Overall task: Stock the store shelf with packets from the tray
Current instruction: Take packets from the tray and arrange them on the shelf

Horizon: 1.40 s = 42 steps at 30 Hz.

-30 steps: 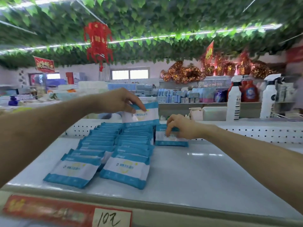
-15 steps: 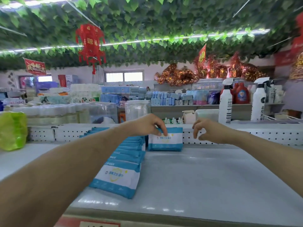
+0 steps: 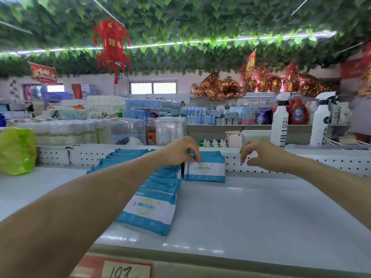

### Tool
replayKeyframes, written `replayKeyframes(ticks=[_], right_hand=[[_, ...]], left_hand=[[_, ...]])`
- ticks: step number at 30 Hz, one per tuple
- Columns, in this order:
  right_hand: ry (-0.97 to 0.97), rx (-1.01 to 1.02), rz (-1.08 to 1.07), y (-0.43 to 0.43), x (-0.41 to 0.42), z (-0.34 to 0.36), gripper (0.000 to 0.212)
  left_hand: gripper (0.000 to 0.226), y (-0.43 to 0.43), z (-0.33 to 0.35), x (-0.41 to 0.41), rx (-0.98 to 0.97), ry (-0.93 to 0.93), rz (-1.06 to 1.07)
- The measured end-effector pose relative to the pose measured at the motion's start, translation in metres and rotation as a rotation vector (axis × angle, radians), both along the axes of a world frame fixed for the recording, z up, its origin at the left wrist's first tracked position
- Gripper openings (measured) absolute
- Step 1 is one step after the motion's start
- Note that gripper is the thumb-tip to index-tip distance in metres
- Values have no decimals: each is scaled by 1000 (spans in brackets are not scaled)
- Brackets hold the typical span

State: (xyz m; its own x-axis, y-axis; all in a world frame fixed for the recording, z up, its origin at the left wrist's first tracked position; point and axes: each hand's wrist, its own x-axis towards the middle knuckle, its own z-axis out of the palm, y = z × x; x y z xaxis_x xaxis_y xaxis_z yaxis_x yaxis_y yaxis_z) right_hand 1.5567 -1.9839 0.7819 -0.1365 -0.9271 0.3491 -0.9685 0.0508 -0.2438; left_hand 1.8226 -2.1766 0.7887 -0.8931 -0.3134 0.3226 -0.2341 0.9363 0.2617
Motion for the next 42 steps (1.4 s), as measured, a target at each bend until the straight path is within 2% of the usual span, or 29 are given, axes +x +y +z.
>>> replayKeyframes(ticks=[6, 11, 18, 22, 27, 31, 35, 42], right_hand=[[96, 1, 109, -36, 73, 33, 28], [96, -55, 320, -87, 168, 47, 29], [181, 3, 781, -135, 368, 40, 32], [217, 26, 1069, -132, 493, 14, 31], [289, 114, 1331, -115, 608, -47, 33], [415, 220, 1442, -106, 665, -121, 35], [557, 385, 1466, -102, 698, -214, 34], [479, 715, 1506, -82, 740, -361, 39]], left_hand=[[24, -15, 29, 111, -33, 59, 170], [25, -13, 40, 244, 3, 81, 456], [24, 45, 23, 439, -173, 50, 788], [26, 90, -15, 540, -114, 50, 942], [32, 144, -102, 636, -22, 114, 1138], [31, 182, -194, 682, 158, 27, 1305], [32, 219, -278, 699, 333, -31, 1402], [35, 262, -383, 702, 573, -113, 1441]])
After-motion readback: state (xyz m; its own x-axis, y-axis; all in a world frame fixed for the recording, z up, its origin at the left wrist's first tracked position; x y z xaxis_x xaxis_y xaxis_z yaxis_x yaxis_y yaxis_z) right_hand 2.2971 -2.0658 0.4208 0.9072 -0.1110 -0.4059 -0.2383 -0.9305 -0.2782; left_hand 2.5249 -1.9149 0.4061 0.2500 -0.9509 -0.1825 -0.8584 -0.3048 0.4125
